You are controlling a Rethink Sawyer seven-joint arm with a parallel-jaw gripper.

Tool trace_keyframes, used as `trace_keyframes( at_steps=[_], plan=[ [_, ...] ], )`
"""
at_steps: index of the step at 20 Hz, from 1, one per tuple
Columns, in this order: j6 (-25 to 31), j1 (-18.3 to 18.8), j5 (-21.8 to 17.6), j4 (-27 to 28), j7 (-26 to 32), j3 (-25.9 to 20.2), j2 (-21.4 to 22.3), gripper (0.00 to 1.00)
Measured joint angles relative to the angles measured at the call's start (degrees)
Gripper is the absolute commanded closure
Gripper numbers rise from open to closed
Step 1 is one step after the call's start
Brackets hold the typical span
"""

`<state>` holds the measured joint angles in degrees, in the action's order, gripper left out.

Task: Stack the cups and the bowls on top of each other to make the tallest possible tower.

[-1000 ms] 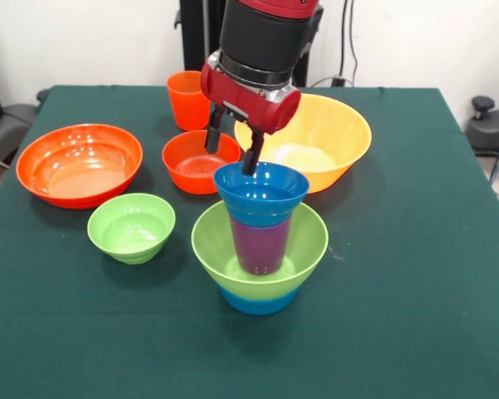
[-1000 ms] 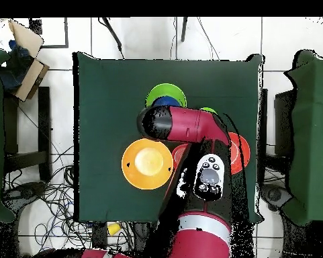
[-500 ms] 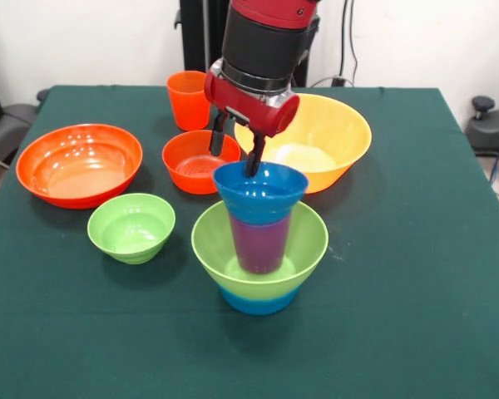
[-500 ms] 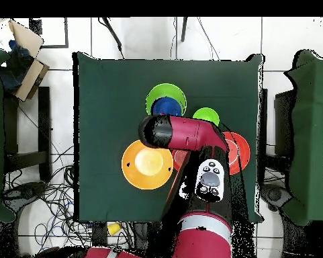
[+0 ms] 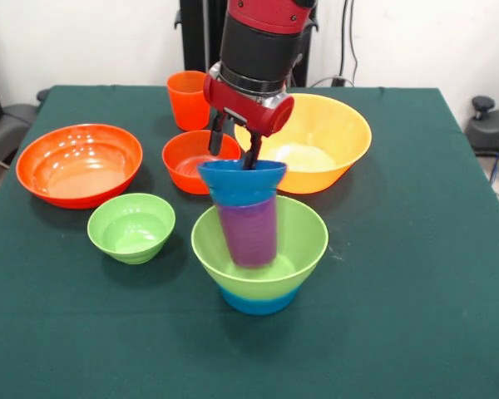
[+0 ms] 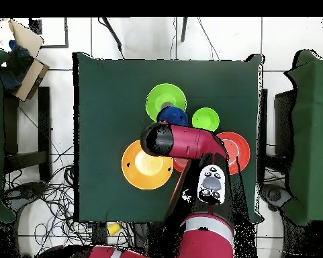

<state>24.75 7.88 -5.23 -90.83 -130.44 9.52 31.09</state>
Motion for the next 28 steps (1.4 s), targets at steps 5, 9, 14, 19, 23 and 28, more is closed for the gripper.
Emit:
trace_keyframes(
  at_steps=[5,9,14,19,23,28],
  plan=[
    [-2.28,0.53,-1.24,-1.32,0.00,-0.12,0.01,0.00],
    [-3.42,1.01,-1.60,-1.87,0.00,-0.17,0.01,0.00],
    [-3.47,0.84,-1.60,-1.94,0.00,-0.17,0.01,0.00],
    [-3.47,0.63,-1.60,-1.93,0.00,-0.18,0.01,0.00],
    [-3.46,0.65,-1.61,-1.53,0.00,-0.27,0.00,0.00],
    [-3.45,0.61,-1.62,-0.19,0.00,-0.34,-0.01,0.00]
  ],
)
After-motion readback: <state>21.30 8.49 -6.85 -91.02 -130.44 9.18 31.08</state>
